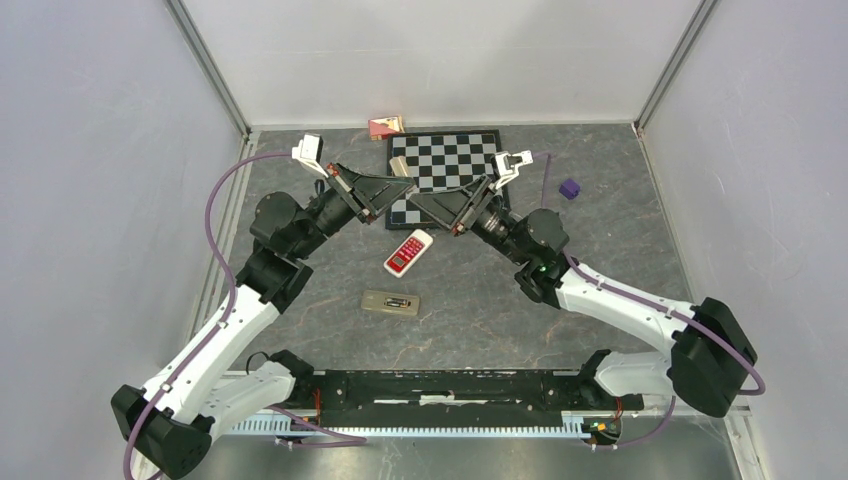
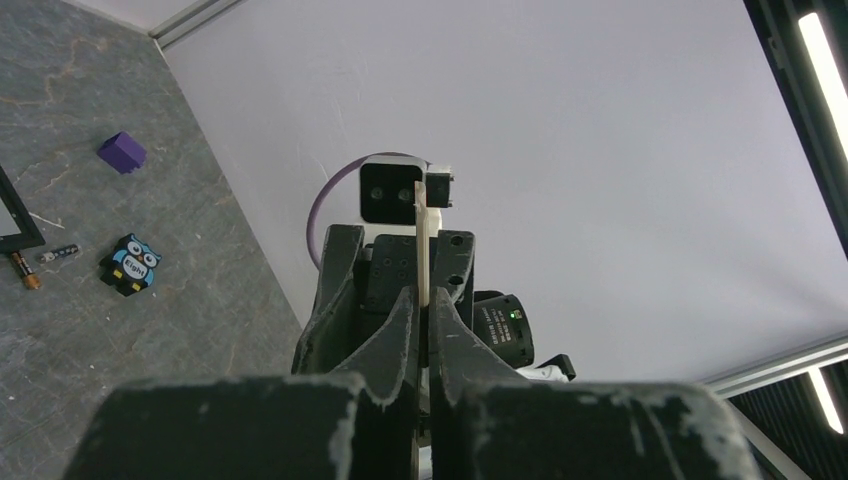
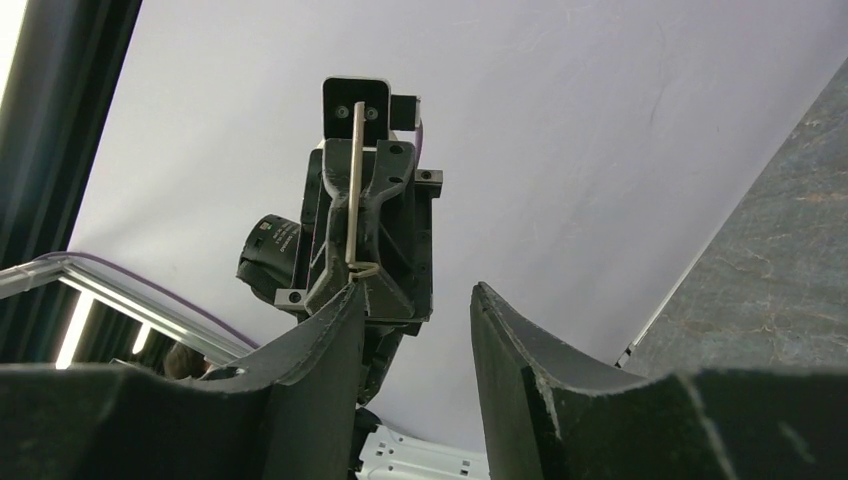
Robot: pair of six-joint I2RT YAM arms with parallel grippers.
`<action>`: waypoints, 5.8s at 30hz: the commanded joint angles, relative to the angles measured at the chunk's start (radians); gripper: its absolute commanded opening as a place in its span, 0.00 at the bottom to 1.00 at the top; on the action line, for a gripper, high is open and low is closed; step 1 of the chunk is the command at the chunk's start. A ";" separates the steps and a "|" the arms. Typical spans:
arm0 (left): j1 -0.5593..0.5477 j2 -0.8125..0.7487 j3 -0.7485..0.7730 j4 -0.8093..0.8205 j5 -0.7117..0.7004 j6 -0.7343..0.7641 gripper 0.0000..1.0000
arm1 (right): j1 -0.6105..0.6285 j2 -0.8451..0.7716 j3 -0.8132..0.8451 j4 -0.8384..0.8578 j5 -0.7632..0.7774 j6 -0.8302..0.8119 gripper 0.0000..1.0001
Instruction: Load the batteries into the remote control
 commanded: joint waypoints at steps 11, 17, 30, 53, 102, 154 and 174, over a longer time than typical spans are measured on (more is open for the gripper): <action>-0.002 -0.006 -0.003 0.036 0.018 0.018 0.02 | 0.003 0.013 0.052 0.104 -0.035 -0.040 0.45; -0.002 -0.001 -0.013 0.045 0.025 0.008 0.02 | 0.003 0.020 0.033 0.173 -0.035 -0.039 0.28; -0.002 -0.001 -0.026 0.041 0.007 -0.006 0.02 | 0.003 0.016 0.029 0.217 -0.026 -0.054 0.54; 0.000 -0.008 -0.042 0.067 0.017 -0.051 0.20 | 0.000 0.054 0.056 0.124 -0.035 -0.001 0.05; 0.148 -0.031 0.012 -0.062 0.162 -0.063 0.02 | -0.040 -0.035 0.070 -0.187 -0.119 -0.035 0.66; 0.147 -0.078 -0.087 -0.016 0.057 -0.042 0.06 | 0.053 0.028 0.087 -0.178 0.034 0.164 0.14; 0.250 -0.148 -0.137 -0.829 -0.091 0.364 1.00 | -0.045 0.139 -0.047 -0.500 -0.340 -0.291 0.00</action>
